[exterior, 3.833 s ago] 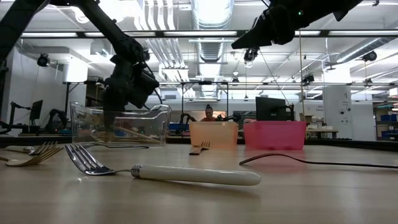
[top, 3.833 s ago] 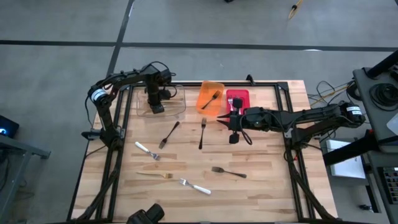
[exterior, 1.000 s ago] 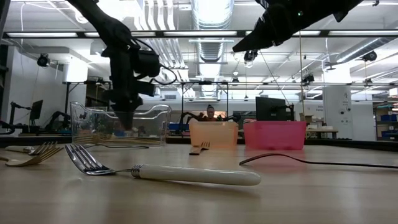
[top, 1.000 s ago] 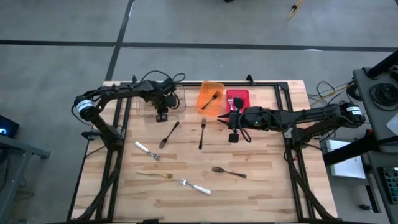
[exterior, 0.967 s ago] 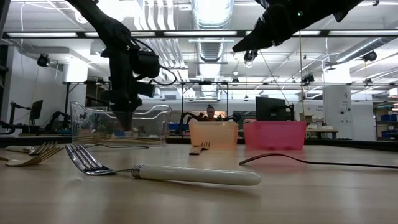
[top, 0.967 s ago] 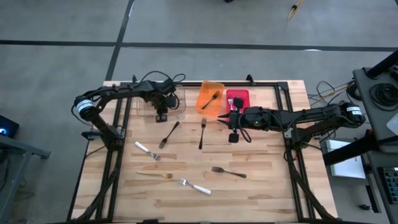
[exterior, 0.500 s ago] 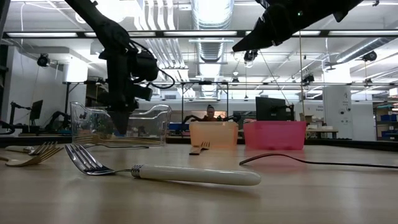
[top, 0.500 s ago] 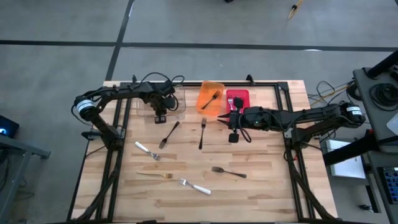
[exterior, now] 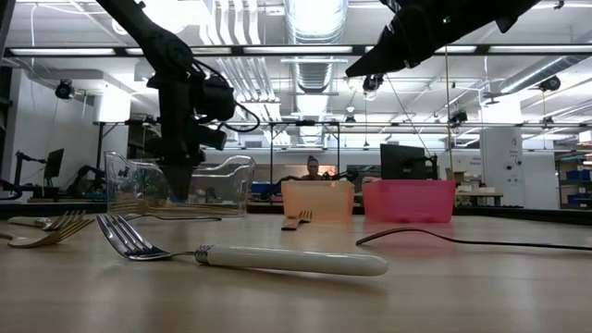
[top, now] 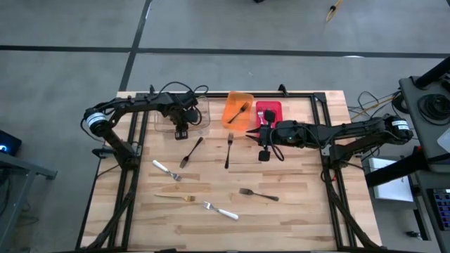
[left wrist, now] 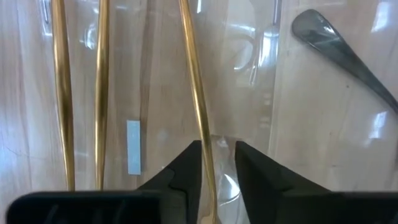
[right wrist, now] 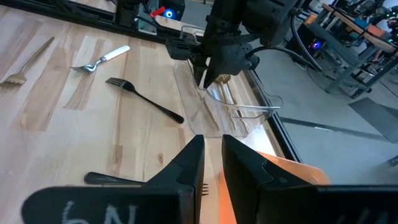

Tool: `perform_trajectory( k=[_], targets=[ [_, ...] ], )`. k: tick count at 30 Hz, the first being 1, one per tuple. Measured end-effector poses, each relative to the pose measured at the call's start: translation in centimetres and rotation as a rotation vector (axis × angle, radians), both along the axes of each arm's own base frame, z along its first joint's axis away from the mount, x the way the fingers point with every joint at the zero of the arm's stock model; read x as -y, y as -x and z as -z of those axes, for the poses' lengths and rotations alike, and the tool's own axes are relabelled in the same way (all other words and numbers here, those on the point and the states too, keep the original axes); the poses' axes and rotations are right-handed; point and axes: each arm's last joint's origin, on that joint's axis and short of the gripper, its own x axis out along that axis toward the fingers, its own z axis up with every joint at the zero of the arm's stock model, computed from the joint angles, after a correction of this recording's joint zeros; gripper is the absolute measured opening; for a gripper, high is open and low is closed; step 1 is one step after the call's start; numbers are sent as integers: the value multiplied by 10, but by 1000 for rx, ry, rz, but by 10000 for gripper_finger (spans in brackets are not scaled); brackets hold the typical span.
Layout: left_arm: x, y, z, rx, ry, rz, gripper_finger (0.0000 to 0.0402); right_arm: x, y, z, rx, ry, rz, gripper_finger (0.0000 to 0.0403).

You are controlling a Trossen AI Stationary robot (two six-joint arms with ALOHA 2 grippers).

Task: Sort silverware by color (type)
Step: Put the gold fork into the transparent bin

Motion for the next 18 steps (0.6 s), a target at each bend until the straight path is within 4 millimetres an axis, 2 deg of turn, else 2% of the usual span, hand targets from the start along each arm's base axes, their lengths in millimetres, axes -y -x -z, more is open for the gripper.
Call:
perform_trajectory(
  k=[7,18],
  targets=[
    [0,0,0,-1,0,0,116,0,0,0,0,0,0,47],
    [1,1,4,11,-1,1,119,0,0,0,0,0,0,47]
  ],
)
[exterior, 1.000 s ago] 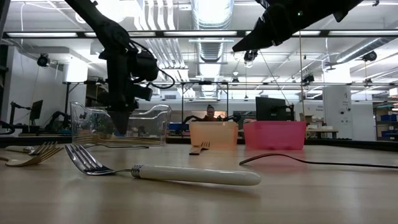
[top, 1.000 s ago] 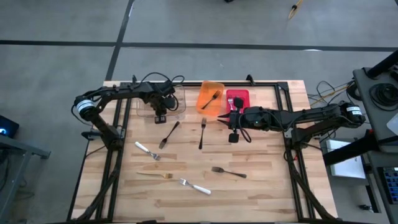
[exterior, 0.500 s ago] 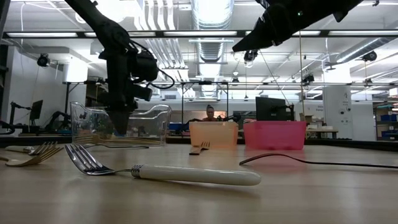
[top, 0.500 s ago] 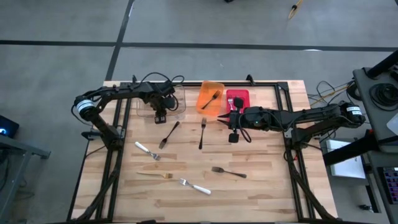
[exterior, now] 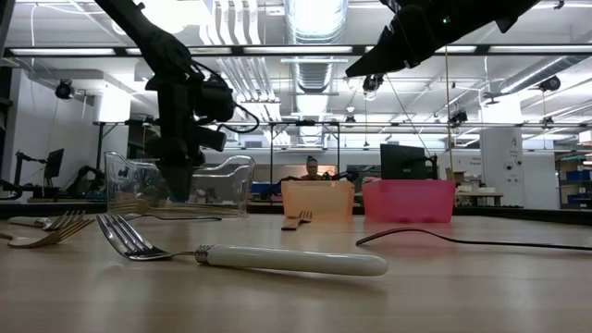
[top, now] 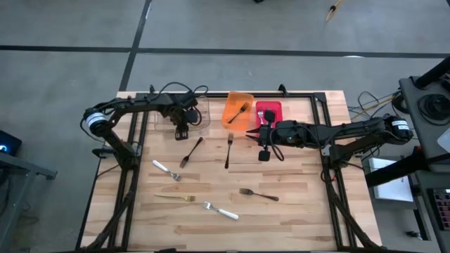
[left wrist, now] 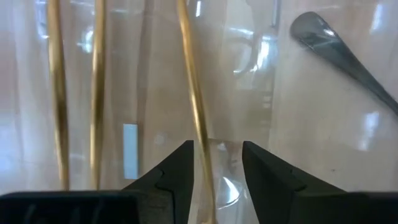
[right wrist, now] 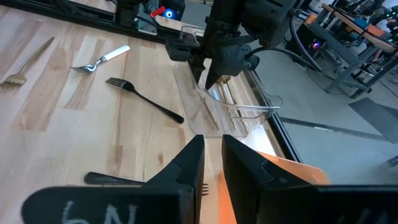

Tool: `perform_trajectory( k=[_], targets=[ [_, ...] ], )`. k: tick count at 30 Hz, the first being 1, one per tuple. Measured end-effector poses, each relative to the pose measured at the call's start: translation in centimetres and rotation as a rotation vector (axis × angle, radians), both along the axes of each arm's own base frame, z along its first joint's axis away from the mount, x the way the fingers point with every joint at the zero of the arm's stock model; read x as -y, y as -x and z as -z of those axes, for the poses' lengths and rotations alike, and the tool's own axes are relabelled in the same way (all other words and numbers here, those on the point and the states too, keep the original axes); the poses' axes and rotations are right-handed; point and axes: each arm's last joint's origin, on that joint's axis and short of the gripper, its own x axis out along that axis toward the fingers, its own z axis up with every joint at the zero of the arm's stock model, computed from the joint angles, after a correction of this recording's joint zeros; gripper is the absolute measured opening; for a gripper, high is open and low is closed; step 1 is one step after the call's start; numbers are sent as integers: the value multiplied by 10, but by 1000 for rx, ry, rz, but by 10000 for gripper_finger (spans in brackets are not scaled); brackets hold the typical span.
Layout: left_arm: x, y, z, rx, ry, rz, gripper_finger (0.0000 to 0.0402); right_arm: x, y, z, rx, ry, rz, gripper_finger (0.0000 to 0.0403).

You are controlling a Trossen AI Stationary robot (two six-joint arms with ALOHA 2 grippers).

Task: Sort silverware by color (type)
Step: Put the gold fork into the transparent bin

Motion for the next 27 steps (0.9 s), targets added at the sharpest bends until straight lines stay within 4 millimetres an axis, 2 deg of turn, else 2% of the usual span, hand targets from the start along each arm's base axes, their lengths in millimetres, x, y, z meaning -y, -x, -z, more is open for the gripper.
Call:
perform_trajectory(
  k=[15,27],
  targets=[
    [3,3,6,-6,13,1,119,0,0,0,0,0,0,47],
    [-2,-2,-5,-18,-15,4,119,0,0,0,0,0,0,47]
  ],
)
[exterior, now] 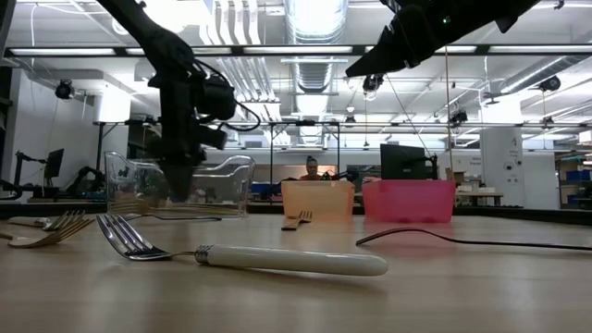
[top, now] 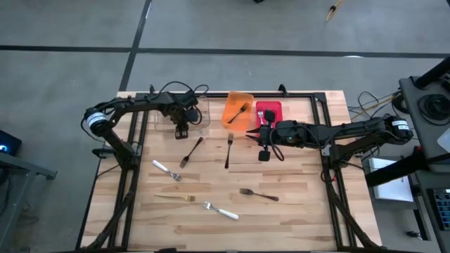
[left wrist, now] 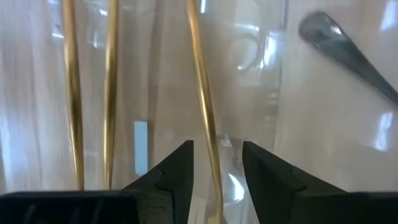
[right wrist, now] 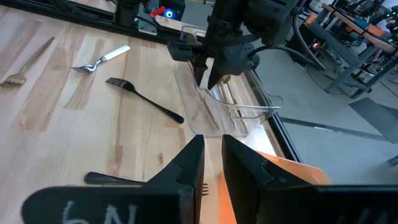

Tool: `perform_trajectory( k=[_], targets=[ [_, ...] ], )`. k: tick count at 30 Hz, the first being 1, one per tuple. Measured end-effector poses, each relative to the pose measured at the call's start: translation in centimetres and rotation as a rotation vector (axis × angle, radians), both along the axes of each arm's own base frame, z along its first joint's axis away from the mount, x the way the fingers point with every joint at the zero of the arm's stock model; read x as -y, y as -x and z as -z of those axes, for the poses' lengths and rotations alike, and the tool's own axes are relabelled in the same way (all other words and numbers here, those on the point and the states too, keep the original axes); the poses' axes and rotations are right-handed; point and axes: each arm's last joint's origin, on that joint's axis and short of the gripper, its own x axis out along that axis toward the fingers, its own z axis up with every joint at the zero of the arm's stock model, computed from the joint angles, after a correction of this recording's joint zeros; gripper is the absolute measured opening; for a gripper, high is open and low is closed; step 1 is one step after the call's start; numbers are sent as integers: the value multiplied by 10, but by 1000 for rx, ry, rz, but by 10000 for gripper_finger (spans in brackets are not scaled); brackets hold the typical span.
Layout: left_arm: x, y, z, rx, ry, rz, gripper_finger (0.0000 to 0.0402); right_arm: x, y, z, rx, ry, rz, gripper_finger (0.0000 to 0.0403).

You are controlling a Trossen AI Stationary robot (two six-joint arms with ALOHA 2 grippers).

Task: Sort silverware by color (type)
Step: Put the gold fork into the transparent bin

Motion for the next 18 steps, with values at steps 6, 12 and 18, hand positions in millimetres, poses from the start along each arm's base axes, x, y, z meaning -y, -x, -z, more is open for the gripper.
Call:
perform_trajectory(
  k=[6,12,18],
  targets=[
    [0,5,-3,-51,26,22,119,0,0,0,-2,0,0,47],
    [-3,16,0,-99,67,-25,119,0,0,0,-5,0,0,47],
    [-6,24,0,-131,87,-71,119,0,0,1,-6,0,0,47]
  ],
)
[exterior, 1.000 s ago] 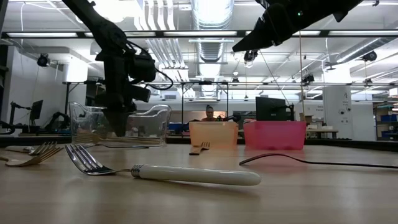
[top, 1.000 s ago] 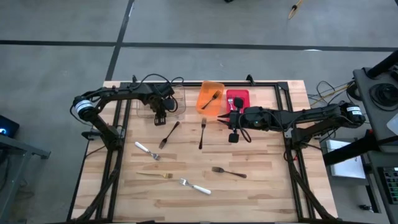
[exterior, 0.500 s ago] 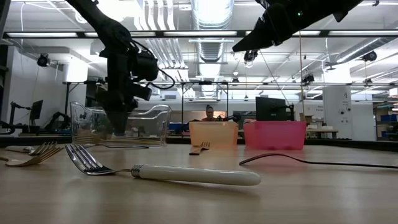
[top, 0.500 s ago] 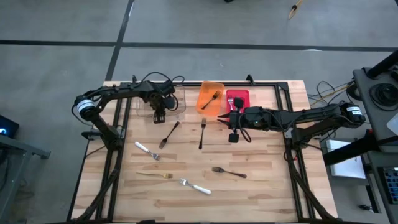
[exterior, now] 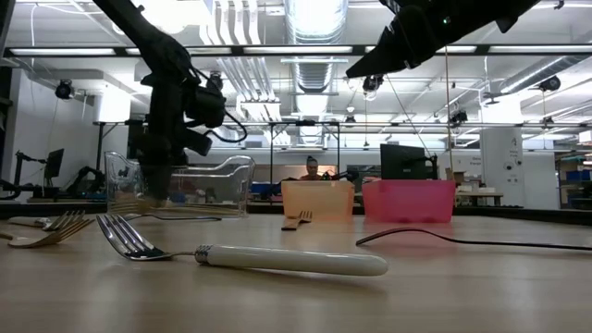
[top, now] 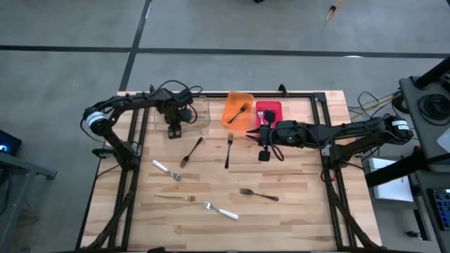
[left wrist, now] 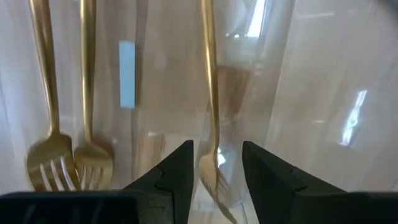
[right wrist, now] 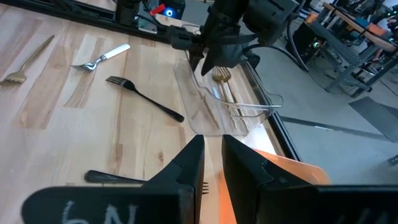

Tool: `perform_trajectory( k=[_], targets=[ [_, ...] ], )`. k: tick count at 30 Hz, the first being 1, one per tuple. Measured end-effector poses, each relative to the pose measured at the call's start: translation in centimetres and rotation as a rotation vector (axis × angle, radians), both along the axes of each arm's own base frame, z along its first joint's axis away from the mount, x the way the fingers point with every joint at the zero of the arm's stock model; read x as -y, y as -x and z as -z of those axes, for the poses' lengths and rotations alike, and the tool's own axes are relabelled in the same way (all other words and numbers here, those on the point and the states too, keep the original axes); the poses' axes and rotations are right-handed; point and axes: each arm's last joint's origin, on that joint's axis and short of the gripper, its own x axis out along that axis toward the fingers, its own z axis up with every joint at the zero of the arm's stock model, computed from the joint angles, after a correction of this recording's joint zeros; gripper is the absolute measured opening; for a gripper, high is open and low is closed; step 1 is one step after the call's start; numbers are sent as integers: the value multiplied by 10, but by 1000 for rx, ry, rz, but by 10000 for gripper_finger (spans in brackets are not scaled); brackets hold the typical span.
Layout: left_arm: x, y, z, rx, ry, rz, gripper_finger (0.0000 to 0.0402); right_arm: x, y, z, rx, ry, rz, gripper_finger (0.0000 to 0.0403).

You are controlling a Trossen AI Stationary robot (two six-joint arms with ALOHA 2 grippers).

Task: Sort silverware by color (type)
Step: Put the gold fork into the transparent bin

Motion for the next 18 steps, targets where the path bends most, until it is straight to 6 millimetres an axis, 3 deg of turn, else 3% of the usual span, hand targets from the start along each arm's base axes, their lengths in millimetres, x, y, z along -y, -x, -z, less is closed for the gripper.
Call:
perform_trajectory(
  k=[18],
  targets=[
    [-4,11,0,-84,-19,-84,119,0,0,1,-9,1,0,47]
  ],
)
